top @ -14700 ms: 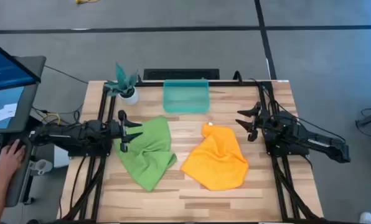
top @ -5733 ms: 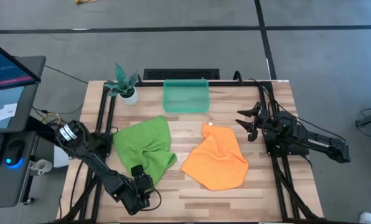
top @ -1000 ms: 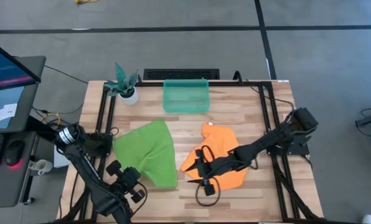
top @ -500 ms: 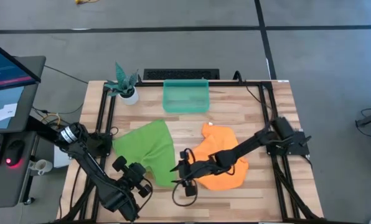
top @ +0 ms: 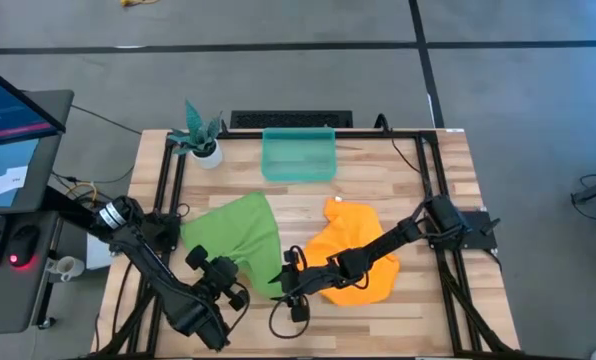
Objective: Roll microfiber towels into tight, uniform cylinder then place into a basket
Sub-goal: Fold the green towel
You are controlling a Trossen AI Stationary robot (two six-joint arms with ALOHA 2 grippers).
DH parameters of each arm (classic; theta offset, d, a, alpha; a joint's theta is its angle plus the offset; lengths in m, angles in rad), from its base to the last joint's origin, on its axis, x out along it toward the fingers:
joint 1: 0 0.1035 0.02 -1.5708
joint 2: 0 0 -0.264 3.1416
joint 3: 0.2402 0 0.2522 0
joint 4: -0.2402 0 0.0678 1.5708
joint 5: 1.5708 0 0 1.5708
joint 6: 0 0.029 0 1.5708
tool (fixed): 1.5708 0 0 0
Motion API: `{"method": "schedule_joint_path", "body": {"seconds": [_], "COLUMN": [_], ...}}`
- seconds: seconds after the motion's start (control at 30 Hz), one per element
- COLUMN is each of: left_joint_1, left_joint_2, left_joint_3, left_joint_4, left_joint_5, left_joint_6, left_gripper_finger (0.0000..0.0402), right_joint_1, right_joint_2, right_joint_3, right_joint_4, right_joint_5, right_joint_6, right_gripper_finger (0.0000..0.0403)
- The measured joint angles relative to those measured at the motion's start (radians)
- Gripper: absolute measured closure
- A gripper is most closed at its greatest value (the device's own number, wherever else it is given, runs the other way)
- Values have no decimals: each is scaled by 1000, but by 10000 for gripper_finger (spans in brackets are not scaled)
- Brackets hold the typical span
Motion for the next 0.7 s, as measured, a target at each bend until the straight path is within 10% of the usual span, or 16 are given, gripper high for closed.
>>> {"method": "schedule_joint_path", "body": {"seconds": [0.7], "left_joint_1": [108], "left_joint_2": [0], "left_joint_3": [0], "left_joint_4": [1], "left_joint_5": [-135], "left_joint_6": [94], "left_gripper_finger": [400], "right_joint_1": [-74], "right_joint_2": [0], "right_joint_3": [0], "right_joint_4": [-52], "right_joint_5": [1], "right_joint_6": [249], "right_gripper_finger": [177]}}
